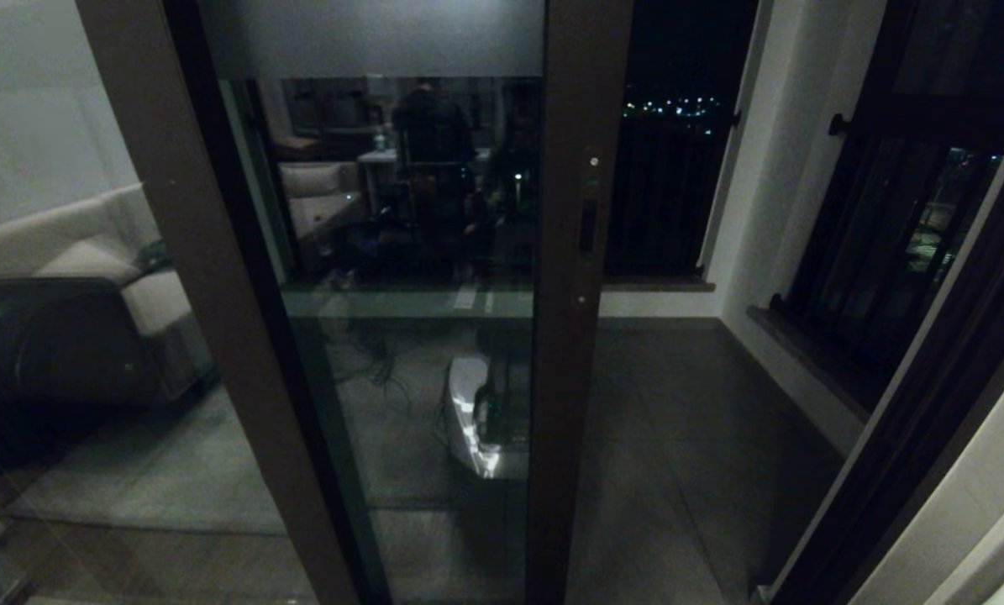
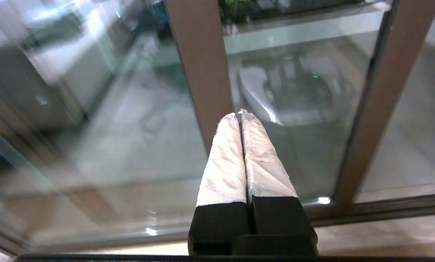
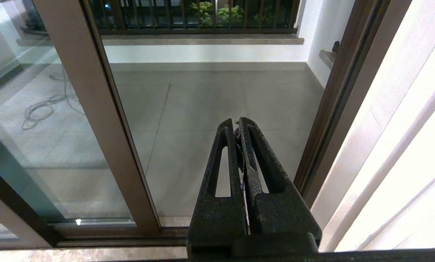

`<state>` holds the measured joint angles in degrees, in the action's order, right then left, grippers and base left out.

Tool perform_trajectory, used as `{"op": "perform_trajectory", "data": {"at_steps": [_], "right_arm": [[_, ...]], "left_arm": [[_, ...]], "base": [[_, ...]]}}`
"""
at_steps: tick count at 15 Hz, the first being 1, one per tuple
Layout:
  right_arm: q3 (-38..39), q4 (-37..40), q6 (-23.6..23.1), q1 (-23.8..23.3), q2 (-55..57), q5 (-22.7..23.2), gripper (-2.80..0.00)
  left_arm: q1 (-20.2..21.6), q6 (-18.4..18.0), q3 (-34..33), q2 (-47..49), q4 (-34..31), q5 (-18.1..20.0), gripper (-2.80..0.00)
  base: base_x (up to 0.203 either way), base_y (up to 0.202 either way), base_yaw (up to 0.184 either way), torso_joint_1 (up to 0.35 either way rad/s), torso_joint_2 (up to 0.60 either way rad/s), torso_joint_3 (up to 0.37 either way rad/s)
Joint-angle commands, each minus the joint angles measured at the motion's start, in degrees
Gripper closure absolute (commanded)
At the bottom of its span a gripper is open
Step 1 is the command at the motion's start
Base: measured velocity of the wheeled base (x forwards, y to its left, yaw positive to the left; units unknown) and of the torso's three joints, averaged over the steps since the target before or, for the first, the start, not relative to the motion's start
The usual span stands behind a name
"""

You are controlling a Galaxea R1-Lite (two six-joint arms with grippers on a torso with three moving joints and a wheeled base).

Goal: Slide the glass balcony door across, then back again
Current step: Close the slid door

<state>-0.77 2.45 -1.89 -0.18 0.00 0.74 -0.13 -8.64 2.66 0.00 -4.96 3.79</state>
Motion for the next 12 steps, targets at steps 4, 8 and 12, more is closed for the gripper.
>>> {"op": "perform_trajectory", "data": {"at_steps": [4, 8, 12], "right_arm": [[0.0, 0.0, 0.0, 0.0, 0.1, 0.0, 0.00], [0.0, 0.0, 0.1, 0.0, 0.1, 0.0, 0.00], [0.0, 0.0, 0.2, 0.0, 0.1, 0.0, 0.00]], "left_arm": [[0.0, 6.0, -1.3, -0.1, 0.6, -3.6, 0.00], [0.0, 8.6, -1.6, -0.1, 2.1, -3.8, 0.00], [0.0, 8.6, -1.6, -0.1, 2.1, -3.8, 0.00]], "base": [[0.000, 0.000, 0.000, 0.000, 0.00, 0.000], [0.000, 0.000, 0.000, 0.000, 0.00, 0.000], [0.000, 0.000, 0.000, 0.000, 0.00, 0.000]]}}
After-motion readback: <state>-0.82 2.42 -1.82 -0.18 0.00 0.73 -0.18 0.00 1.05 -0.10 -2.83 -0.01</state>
